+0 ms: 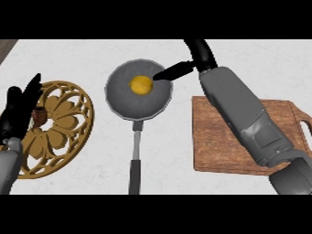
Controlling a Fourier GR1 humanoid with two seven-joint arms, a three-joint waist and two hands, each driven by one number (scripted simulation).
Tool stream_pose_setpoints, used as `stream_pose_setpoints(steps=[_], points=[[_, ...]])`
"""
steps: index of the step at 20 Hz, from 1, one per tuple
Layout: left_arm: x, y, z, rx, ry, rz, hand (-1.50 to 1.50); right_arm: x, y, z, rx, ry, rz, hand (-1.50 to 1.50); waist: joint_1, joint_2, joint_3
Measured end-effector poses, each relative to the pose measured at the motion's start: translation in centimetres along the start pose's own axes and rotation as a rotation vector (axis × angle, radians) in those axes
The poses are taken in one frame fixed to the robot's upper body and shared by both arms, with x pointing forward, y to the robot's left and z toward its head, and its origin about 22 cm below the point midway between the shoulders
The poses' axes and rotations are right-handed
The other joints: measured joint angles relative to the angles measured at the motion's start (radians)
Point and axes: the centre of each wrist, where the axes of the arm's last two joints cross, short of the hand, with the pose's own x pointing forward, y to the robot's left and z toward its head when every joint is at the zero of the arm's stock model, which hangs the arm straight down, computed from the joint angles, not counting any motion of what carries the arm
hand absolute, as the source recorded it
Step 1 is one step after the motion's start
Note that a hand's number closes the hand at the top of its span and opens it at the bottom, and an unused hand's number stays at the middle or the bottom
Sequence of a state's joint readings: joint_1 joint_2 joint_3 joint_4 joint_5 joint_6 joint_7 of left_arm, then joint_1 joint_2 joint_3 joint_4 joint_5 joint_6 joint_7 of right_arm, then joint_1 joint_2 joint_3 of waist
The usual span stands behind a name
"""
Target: Pick the lemon from the cutting board and place it in the pan
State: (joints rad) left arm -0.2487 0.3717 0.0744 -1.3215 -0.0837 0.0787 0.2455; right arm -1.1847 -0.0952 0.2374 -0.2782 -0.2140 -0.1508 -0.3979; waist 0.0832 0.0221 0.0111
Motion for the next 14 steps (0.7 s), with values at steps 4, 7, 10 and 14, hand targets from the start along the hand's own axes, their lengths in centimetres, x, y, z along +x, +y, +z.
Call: stream_pose_setpoints(steps=[4,7,10,14], points=[[-0.5,0.3,0.6,0.012,-0.001,0.002,0.0,-1.0,-4.9,0.5,-0.014,-0.004,-0.019,-1.5,-0.012,-0.002,0.002],[-0.6,0.1,0.8,0.016,-0.001,0.009,0.0,-1.3,-9.2,1.1,-0.01,-0.009,-0.028,-1.5,-0.018,-0.002,0.003],[-0.6,0.7,0.8,0.019,0.004,0.009,0.0,-1.5,-12.7,2.0,0.008,-0.006,-0.027,-1.5,-0.017,0.001,0.002],[-0.9,0.7,1.2,0.018,-0.002,0.005,0.0,-1.8,-16.7,3.4,0.032,-0.009,-0.018,-1.5,-0.018,-0.001,0.003]])
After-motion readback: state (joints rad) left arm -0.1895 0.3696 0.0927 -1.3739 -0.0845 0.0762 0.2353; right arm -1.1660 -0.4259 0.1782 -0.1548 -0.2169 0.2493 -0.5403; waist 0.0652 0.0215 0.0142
